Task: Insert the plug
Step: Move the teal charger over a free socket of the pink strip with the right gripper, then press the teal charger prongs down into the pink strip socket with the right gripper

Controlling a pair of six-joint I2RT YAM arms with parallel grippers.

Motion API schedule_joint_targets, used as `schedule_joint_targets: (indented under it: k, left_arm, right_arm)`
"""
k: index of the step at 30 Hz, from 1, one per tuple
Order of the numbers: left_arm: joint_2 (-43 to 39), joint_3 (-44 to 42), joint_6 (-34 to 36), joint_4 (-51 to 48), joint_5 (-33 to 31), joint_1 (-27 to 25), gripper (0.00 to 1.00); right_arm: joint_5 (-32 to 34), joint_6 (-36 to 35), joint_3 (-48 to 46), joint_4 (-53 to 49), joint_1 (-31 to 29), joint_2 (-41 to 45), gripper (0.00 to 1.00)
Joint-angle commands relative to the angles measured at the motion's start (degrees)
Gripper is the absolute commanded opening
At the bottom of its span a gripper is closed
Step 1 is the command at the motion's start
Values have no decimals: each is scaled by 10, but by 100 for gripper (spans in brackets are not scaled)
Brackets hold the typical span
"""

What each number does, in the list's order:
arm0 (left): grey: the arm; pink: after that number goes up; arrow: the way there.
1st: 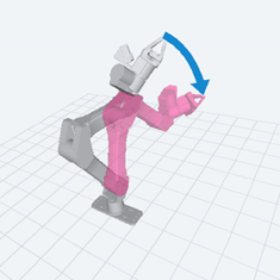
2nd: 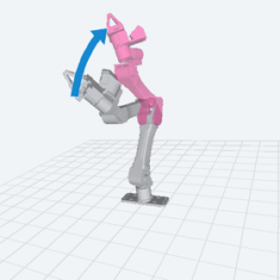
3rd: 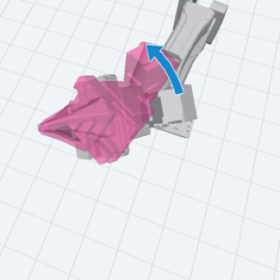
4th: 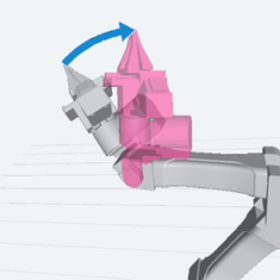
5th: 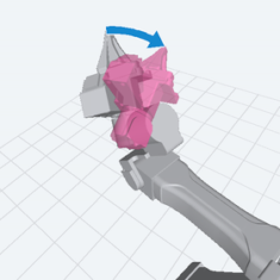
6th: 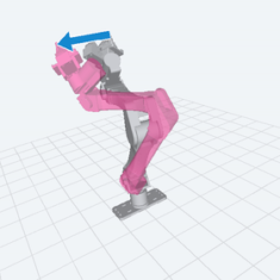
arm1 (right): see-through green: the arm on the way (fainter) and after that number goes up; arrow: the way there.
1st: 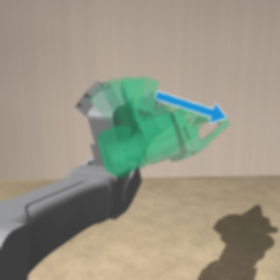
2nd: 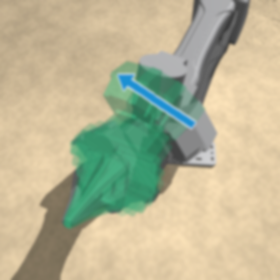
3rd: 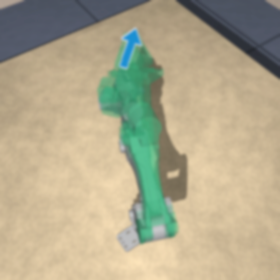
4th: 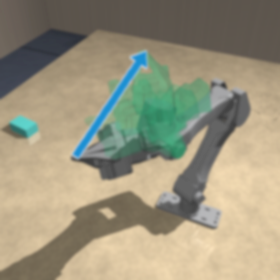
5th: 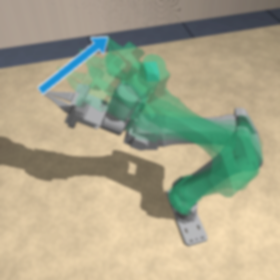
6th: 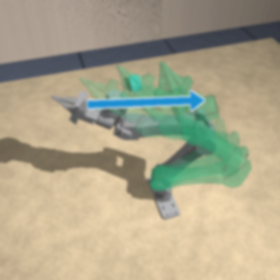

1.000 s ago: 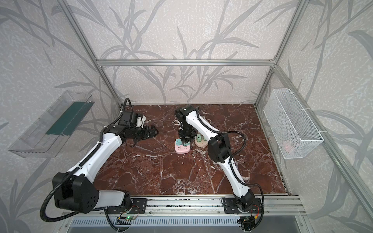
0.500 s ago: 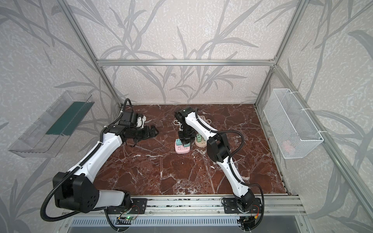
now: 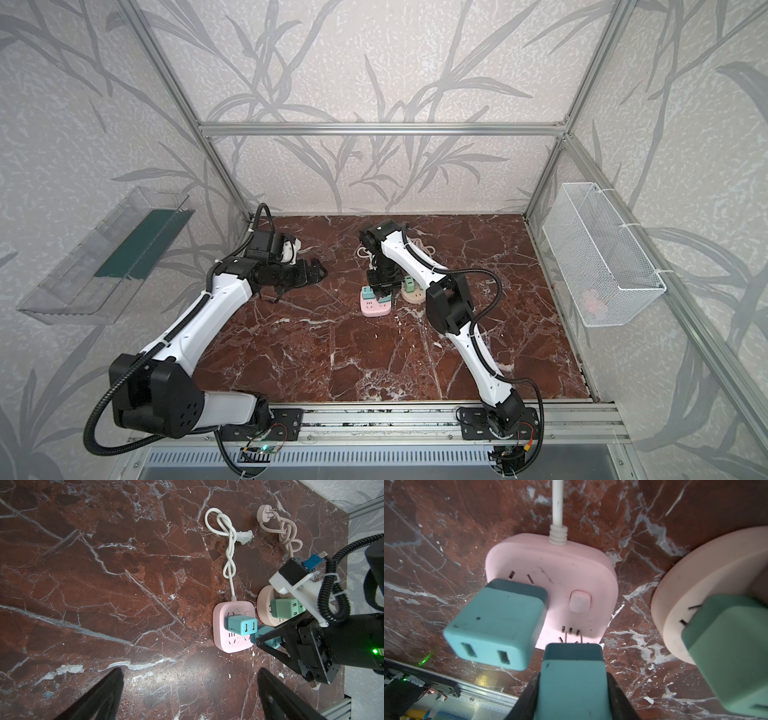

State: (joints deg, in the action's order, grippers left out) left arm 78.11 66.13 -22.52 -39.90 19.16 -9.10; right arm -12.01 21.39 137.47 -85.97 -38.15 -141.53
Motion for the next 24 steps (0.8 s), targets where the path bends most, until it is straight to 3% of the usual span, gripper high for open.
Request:
schedule_joint_targets:
  k: [1,18,24]
  left_arm:
    - [-1,-8,2,-1,1,0,99]
    - [1,-9,0,1,4,0,99]
    - [2,-9,0,0,4,0,99]
  right_arm:
    - [3,4,-2,-6,2,-15,0]
    - [-16,6,-8,-2,-3,-19,0]
    - [13,8,-4,-13,-5,-24,0]
